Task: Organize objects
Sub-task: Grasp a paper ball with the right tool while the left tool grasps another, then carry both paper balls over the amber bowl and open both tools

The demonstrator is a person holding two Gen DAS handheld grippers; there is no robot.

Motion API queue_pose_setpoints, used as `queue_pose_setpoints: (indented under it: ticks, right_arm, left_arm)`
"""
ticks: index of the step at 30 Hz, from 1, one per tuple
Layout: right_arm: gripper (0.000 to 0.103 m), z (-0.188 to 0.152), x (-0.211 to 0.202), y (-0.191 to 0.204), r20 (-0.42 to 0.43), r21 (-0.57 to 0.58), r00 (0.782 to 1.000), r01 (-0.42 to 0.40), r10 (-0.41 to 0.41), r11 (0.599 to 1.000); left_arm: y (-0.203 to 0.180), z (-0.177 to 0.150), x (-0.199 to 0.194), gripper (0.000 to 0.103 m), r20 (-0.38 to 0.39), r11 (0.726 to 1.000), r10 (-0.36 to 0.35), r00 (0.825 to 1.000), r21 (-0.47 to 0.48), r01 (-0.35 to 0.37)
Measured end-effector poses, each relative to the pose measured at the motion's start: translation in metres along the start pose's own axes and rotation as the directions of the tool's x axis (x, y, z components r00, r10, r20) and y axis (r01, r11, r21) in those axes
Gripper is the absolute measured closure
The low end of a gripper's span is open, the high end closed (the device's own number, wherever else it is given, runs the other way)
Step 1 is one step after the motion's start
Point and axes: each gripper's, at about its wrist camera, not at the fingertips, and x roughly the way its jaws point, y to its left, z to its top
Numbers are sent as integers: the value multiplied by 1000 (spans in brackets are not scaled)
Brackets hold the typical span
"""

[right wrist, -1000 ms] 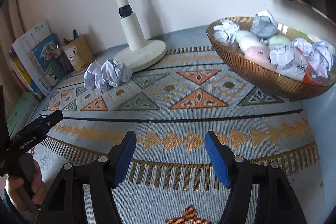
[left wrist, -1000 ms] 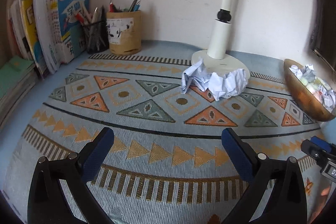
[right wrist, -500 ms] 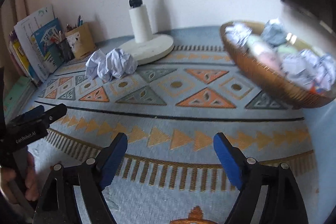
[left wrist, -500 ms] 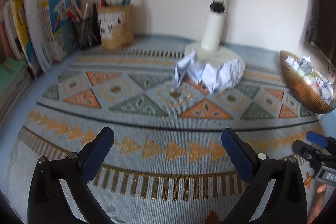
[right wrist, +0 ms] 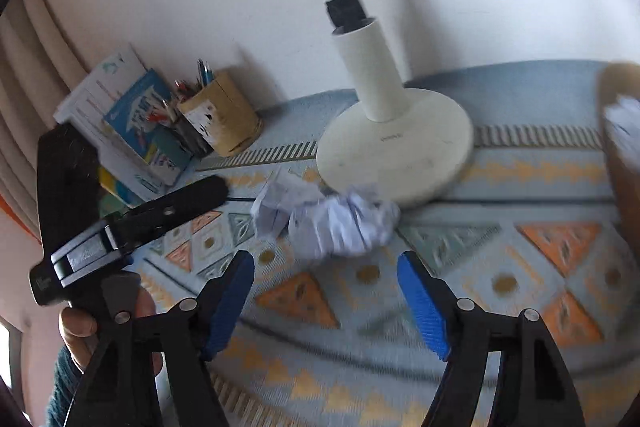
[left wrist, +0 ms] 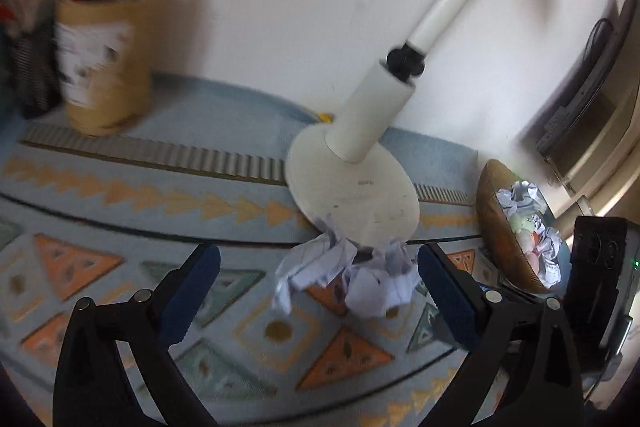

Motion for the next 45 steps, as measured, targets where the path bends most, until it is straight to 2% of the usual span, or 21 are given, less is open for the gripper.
queue_pose_setpoints:
  ticks: [4, 5, 6, 7, 8, 9, 10, 13, 19, 21, 23, 25, 26, 28, 30, 33, 35, 37, 40, 42, 45]
  right_arm:
    - [32, 10, 27, -1, -7, -13, 1000, 6, -6, 1000]
    - [33, 12, 34, -3, -8, -12, 1000, 8, -8, 1000]
    - [40, 13, 40, -5, -12, -12, 1000, 11, -11, 1000]
    - [48, 13, 45, -6, -18, -14, 1000, 15, -15, 1000]
    - [50, 14, 48, -9, -18, -14, 1000, 10, -11, 1000]
    - [59, 14, 48, -12, -11, -11, 1000, 3, -3, 1000]
    - [64, 14, 48, -14, -9, -7, 1000, -6, 6, 1000]
    - [69, 12, 46, -24, -19, 30, 999, -37, 38, 999]
    - [70, -2, 4, -33, 9, 73, 998, -55, 54, 996]
    - [70, -13, -27, -34, 39, 48, 999, -29, 27, 998]
    - [69, -28, -54, -38, 52, 33, 999, 3, -5, 999]
    - [68, -44, -76, -45, 57, 35, 998, 12, -14, 999]
    - [68, -55, -88, -48, 67, 32, 997, 24, -26, 999]
    - [68, -71, -101, -53, 80, 21, 994, 68, -69, 997]
    - [68, -89, -112, -57, 82, 2, 992, 92, -92, 996]
    - [68, -115, -117, -58, 38, -29, 989, 142, -141, 989]
    - [59, -133, -126, -58, 22, -58, 989, 145, -143, 988]
    - [39, -146, -133, -57, 12, -73, 990, 144, -143, 987]
    - [36, -163, -148, -56, 23, -98, 986, 165, -163, 981]
    - [34, -167, -152, -56, 11, -99, 989, 149, -148, 984]
    - [18, -167, -150, -53, 5, -101, 985, 170, -170, 980]
  left_arm:
    - [-3, 0, 24, 23, -30, 1000, 9, 1000, 14, -8]
    - [-2, 0, 29, 34, -41, 1000, 5, 999, 7, -4]
    - [-1, -1, 34, 43, -55, 1000, -1, 998, 0, 1]
    - [-2, -2, 35, 48, -61, 1000, -1, 998, 3, 1]
    - [-1, -4, 37, 58, -64, 1000, 3, 998, 9, -3]
    - [-3, -6, 37, 60, -63, 1000, 5, 998, 18, -4]
    - [-3, -6, 36, 60, -56, 1000, 9, 998, 24, -7]
    - [-10, -10, 28, 61, -33, 999, 26, 999, 42, -25]
    - [-25, -29, -15, 61, 19, 999, 28, 999, 25, -28]
    - [-33, -45, -31, 61, 25, 999, 29, 999, 13, -29]
    - [-40, -75, -47, 61, 37, 999, 25, 999, -23, -24]
    - [-46, -98, -51, 61, 45, 998, 46, 998, -51, -44]
    - [-50, -110, -52, 61, 48, 996, 80, 996, -52, -78]
    - [-58, -126, -53, 61, 63, 991, 131, 989, -47, -128]
    - [-63, -139, -54, 61, 62, 988, 145, 987, -53, -142]
    - [-69, -145, -61, 61, 98, 986, 167, 981, -34, -165]
    - [-71, -147, -61, 61, 101, 984, 179, 979, -21, -178]
    - [-75, -149, -58, 61, 98, 980, 200, 975, 4, -201]
    - [-84, -153, -59, 61, 123, 974, 211, 970, 61, -220]
    - [-89, -155, -58, 61, 123, 971, 209, 970, 91, -221]
    - [-92, -156, -56, 61, 121, 968, 215, 969, 106, -228]
